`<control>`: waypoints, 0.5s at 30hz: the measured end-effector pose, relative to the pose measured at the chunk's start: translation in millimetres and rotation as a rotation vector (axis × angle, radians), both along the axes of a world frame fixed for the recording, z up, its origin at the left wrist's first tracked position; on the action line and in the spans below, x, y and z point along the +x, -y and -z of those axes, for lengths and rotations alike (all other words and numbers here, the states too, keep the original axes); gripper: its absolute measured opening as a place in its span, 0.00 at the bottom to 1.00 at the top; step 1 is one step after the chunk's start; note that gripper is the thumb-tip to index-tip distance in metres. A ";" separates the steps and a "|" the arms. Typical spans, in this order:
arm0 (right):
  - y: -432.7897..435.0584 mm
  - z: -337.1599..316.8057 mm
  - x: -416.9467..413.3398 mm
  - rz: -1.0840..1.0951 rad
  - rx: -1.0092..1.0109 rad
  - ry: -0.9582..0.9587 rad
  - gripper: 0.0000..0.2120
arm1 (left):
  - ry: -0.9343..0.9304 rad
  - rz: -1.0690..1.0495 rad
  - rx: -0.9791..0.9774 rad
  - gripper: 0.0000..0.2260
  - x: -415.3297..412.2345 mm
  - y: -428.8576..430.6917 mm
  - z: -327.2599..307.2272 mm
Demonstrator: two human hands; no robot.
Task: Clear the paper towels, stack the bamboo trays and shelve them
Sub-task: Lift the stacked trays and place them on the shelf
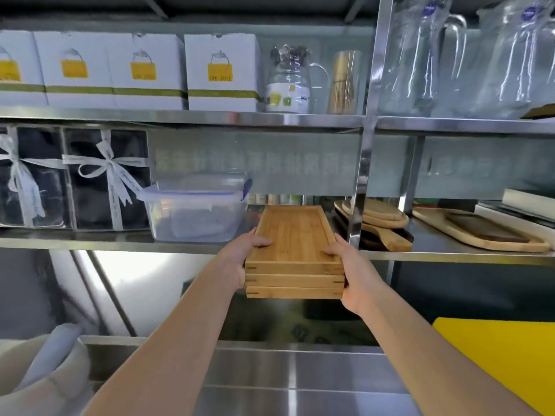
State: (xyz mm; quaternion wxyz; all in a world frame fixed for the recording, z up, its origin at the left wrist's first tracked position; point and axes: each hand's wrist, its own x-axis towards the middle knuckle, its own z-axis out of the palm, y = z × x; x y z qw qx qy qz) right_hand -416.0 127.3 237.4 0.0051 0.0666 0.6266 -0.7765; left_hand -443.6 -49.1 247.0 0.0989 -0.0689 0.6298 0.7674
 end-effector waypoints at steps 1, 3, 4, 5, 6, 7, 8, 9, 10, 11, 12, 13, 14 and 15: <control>1.3 0.9 -6.2 -0.001 -0.008 0.013 0.07 | 0.009 0.009 0.000 0.18 -7.2 1.7 0.7; 4.7 1.9 -17.6 -0.003 -0.014 0.034 0.08 | -0.001 0.017 0.001 0.17 -21.4 5.1 1.2; 5.9 2.7 -24.8 0.001 -0.012 0.047 0.09 | -0.007 0.013 0.002 0.17 -28.1 6.8 1.5; 7.1 3.4 -32.5 0.009 -0.005 0.060 0.08 | -0.012 0.011 0.012 0.17 -33.5 8.1 2.2; 8.3 3.8 -39.1 0.011 0.001 0.072 0.07 | -0.015 0.002 0.034 0.17 -38.5 10.2 4.7; 9.6 4.3 -45.9 0.016 0.009 0.078 0.06 | -0.016 -0.001 0.075 0.17 -41.2 12.4 7.5; 10.6 4.8 -52.5 0.021 0.018 0.082 0.05 | -0.011 -0.003 0.138 0.17 -43.0 15.5 12.0; 11.7 6.3 -59.1 0.029 0.032 0.084 0.05 | 0.006 -0.008 0.218 0.20 -44.1 19.9 18.3; 12.9 8.0 -64.5 0.031 0.041 0.085 0.05 | 0.024 -0.011 0.319 0.22 -42.7 25.6 26.3; 14.1 9.2 -68.7 0.032 0.044 0.081 0.06 | 0.052 -0.010 0.429 0.26 -39.0 31.1 34.8; 14.7 9.8 -72.5 0.029 0.039 0.073 0.07 | 0.080 0.002 0.527 0.30 -35.1 36.9 44.4; 14.7 10.2 -76.5 0.032 0.035 0.072 0.07 | 0.110 0.031 0.592 0.35 -28.5 41.2 52.9; 14.1 10.7 -80.8 0.034 0.033 0.075 0.05 | 0.137 0.066 0.622 0.40 -22.5 43.6 60.2; 13.9 9.9 -84.1 0.036 0.033 0.079 0.04 | 0.163 0.107 0.635 0.45 -14.9 42.2 64.1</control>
